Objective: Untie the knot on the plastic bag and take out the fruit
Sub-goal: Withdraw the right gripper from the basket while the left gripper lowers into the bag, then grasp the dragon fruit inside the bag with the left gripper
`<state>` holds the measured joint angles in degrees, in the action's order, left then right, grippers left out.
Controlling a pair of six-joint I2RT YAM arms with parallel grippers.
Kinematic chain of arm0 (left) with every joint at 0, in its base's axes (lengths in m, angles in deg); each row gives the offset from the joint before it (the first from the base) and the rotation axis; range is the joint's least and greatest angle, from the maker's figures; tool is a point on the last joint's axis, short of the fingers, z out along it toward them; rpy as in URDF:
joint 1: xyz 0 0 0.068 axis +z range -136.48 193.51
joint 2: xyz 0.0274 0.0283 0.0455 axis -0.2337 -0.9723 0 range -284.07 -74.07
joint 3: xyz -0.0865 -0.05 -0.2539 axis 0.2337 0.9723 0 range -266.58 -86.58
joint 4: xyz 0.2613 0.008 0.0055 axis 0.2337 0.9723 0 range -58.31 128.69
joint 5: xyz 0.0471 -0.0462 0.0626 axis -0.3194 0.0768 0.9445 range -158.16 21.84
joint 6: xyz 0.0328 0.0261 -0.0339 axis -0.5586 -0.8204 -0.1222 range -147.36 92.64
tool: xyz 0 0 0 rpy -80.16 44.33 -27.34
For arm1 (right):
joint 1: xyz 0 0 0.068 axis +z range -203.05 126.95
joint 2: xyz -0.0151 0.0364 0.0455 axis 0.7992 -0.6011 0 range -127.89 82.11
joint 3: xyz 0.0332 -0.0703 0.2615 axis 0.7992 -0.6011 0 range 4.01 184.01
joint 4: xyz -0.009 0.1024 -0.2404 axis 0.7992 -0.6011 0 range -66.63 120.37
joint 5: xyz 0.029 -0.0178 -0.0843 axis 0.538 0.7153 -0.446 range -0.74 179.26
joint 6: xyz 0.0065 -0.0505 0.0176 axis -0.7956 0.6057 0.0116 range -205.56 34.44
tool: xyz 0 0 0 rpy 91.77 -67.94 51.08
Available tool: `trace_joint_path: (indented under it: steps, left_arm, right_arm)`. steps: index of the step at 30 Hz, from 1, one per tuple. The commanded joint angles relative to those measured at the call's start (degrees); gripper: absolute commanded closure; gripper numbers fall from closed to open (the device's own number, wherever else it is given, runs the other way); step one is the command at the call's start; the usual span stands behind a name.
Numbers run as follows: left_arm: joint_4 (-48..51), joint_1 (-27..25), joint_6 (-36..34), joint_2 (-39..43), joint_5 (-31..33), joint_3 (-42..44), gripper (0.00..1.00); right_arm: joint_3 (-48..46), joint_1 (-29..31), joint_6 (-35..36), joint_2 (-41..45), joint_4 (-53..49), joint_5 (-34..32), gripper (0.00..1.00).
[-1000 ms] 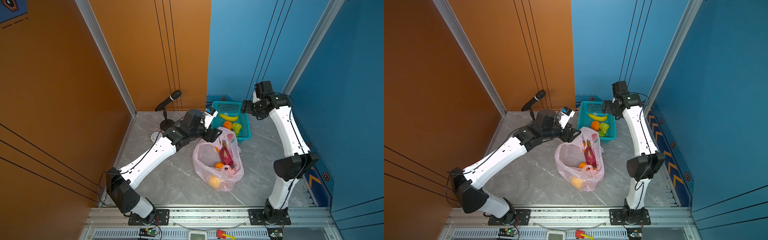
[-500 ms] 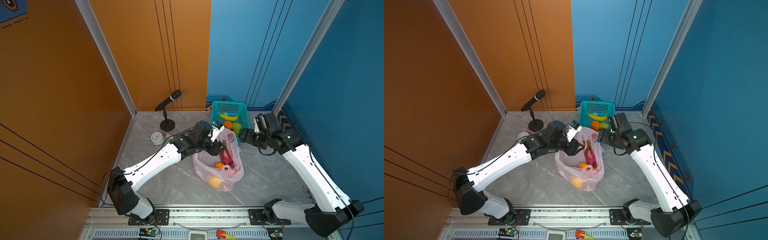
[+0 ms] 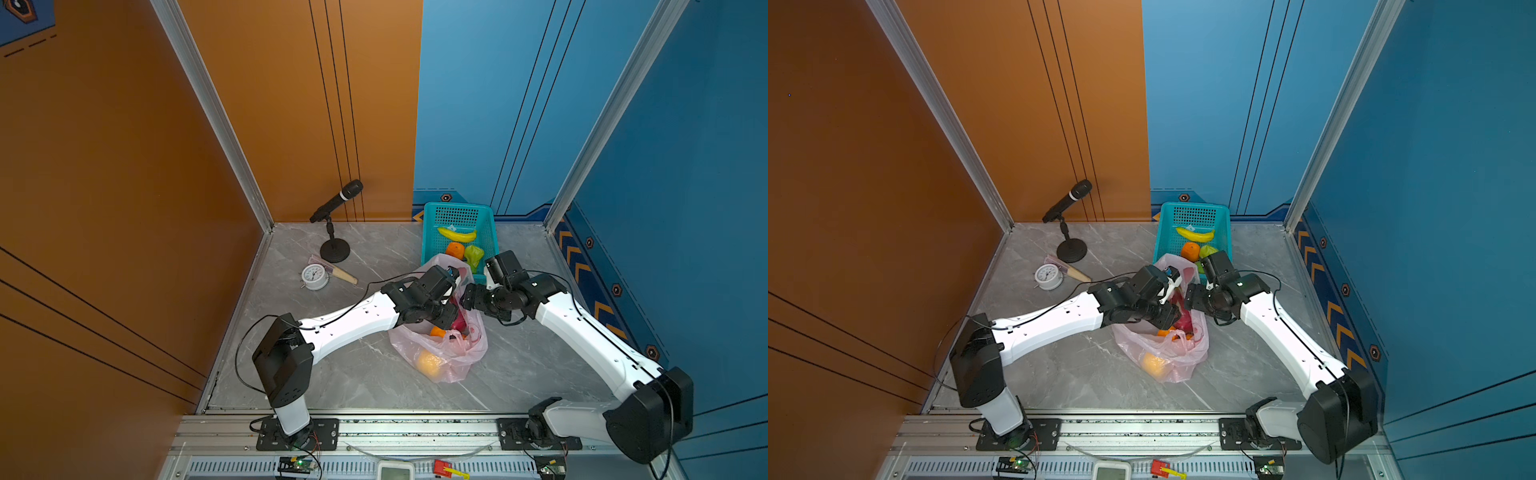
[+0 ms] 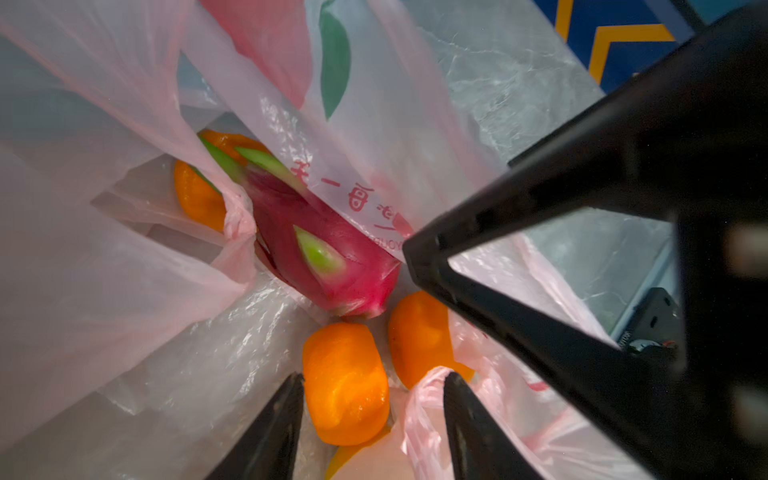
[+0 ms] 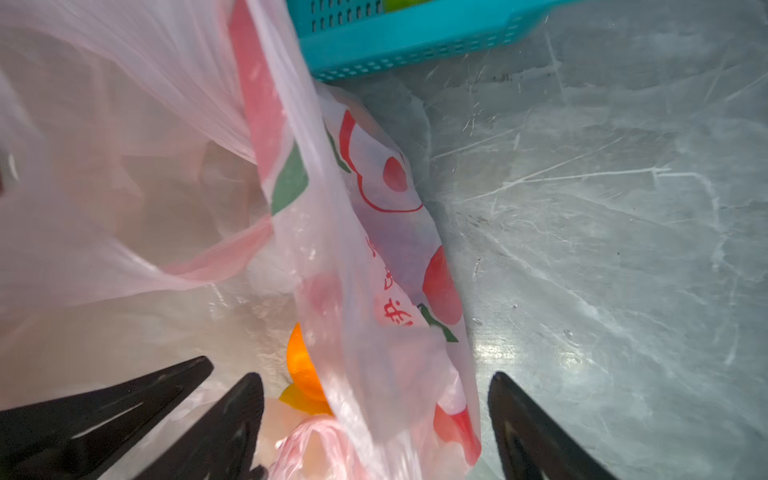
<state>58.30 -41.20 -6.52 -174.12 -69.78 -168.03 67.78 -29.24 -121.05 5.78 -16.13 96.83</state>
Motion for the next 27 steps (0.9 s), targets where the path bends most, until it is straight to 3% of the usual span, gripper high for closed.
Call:
trace_joint_path:
  steps: [1,5,9,15,21,27]
  left_arm:
    - [-0.50,-0.57,4.23,-1.53,3.62,-0.56,0.45]
    - [-1.87,-0.52,7.76,-4.14,4.58,-1.08,0.45]
    - [-2.64,-0.55,9.28,-7.26,5.40,-2.50,0.40]
    - [-2.26,0.74,11.86,-11.33,5.08,-5.37,0.31]
    - [-2.39,2.04,13.20,-14.97,3.69,-7.80,0.18]
    - [-3.67,3.28,15.43,-17.64,2.95,-9.50,0.04]
  right_arm:
    - [-1.69,0.27,3.21,-2.13,2.44,-0.33,0.19]
    - [-2.22,0.12,5.17,-4.77,4.75,-3.90,0.28]
    - [-0.23,-0.67,6.64,-7.98,4.43,-6.36,0.53]
    - [2.76,-2.08,7.78,-7.97,2.25,-8.04,0.75]
    - [3.12,-2.19,8.09,-5.89,1.88,-7.60,0.88]
    - [3.18,-2.09,6.68,-3.15,1.26,-6.97,0.91]
